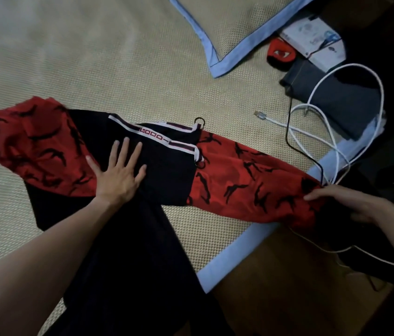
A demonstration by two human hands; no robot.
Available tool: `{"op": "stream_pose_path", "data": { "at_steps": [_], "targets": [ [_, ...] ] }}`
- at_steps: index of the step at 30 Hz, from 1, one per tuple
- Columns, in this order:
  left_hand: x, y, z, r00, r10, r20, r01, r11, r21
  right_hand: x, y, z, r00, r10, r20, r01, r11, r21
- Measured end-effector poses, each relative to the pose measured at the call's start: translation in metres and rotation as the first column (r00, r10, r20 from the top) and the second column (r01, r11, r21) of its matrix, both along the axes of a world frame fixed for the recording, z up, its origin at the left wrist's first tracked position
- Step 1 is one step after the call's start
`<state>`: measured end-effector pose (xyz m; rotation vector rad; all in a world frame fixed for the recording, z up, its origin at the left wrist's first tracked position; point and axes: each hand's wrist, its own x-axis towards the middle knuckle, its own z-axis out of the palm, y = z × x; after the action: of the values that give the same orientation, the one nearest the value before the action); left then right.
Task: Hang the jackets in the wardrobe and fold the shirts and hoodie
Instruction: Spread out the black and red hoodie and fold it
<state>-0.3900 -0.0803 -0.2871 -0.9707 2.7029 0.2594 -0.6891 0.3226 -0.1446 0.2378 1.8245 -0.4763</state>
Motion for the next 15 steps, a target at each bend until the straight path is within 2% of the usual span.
{"op": "stream_pose_path", "data": {
  "at_steps": [2, 4, 6, 8, 10, 12, 13, 15],
  "targets": [
    [0.0, -0.002, 0.001, 1.0, 0.001, 0.014, -0.001, 1.0, 0.02, -0.004, -0.01, 0.022, 0.998, 0.005, 0.061, -0.007, 0.999, 0.031],
    [-0.003, -0.003, 0.005, 1.0, 0.006, 0.031, -0.006, 1.0, 0.013, -0.01, -0.025, 0.045, 0.996, 0.075, 0.051, -0.076, 0.997, 0.017],
    [-0.012, 0.003, 0.014, 0.997, -0.068, -0.038, 0.066, 0.997, -0.039, -0.016, -0.05, 0.07, 0.987, 0.161, -0.026, -0.162, 0.984, -0.07],
    [-0.022, 0.026, 0.022, 0.967, -0.207, -0.147, 0.205, 0.978, -0.028, -0.017, -0.081, 0.09, 0.962, 0.259, -0.085, -0.268, 0.956, -0.122],
    [-0.024, 0.058, 0.021, 0.943, -0.322, -0.087, 0.328, 0.943, 0.052, -0.012, -0.116, 0.104, 0.931, 0.35, -0.109, -0.363, 0.92, -0.148],
    [-0.023, 0.076, 0.015, 0.941, -0.331, 0.062, 0.324, 0.94, 0.11, 0.002, -0.153, 0.112, 0.888, 0.448, -0.104, -0.46, 0.874, -0.156],
    [-0.025, 0.076, 0.015, 0.953, -0.296, 0.061, 0.284, 0.946, 0.154, 0.013, -0.174, 0.113, 0.863, 0.497, -0.096, -0.506, 0.848, -0.16],
    [-0.033, 0.066, 0.023, 0.984, -0.154, -0.091, 0.178, 0.91, 0.374, 0.039, -0.215, 0.11, 0.827, 0.548, -0.122, -0.562, 0.809, -0.174]
  ]
}}
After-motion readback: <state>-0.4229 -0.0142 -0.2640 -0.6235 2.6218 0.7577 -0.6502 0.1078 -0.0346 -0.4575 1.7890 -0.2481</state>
